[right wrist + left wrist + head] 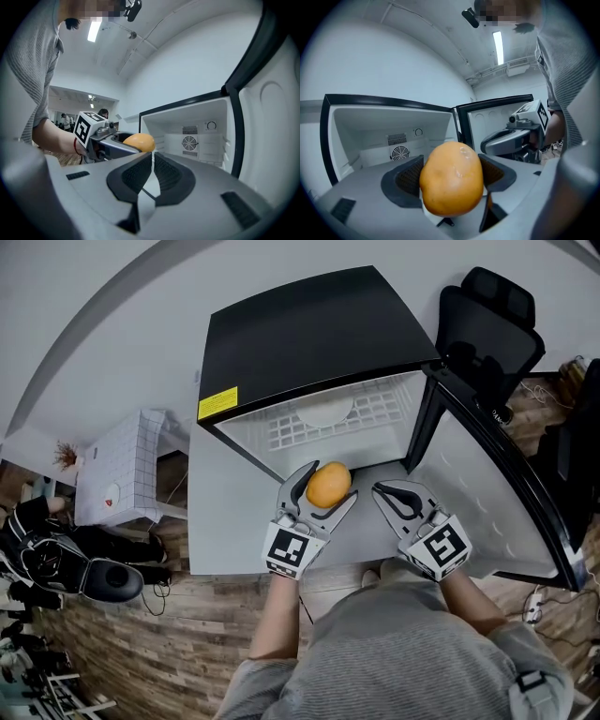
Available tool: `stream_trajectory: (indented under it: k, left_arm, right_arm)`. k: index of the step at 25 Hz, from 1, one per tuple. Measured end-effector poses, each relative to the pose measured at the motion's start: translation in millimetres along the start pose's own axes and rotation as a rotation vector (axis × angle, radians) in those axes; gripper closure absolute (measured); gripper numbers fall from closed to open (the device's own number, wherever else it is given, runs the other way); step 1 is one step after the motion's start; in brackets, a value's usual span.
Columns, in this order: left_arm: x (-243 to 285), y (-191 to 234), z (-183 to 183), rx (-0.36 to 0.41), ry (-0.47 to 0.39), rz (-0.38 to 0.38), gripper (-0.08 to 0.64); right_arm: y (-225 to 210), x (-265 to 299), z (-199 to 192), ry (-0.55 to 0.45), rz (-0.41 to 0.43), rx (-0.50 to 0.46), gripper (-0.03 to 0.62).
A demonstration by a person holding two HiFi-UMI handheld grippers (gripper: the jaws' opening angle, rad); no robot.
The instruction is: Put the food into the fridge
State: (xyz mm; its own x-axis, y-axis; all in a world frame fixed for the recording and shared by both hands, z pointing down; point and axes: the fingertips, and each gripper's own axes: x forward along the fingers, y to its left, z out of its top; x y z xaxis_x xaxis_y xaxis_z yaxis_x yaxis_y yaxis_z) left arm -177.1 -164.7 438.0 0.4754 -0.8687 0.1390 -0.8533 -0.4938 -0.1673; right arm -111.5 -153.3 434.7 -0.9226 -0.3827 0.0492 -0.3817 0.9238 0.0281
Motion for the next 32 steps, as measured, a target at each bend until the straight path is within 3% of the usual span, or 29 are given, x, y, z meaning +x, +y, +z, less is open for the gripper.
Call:
stream_trajectory:
  k: [15, 32]
  left_arm:
    - [55.7, 46.2, -17.9, 0.043, 0.071, 0.013, 0.187]
    - [112.1, 111.0, -40.8, -0.010, 0.098, 0.053, 0.187]
  right_arm:
    - [-25.0, 7.4, -9.7, -0.022, -0.051, 0.035, 0.578]
    - [-27.0, 14.3, -26.4, 0.049, -0.031, 0.038, 0.578]
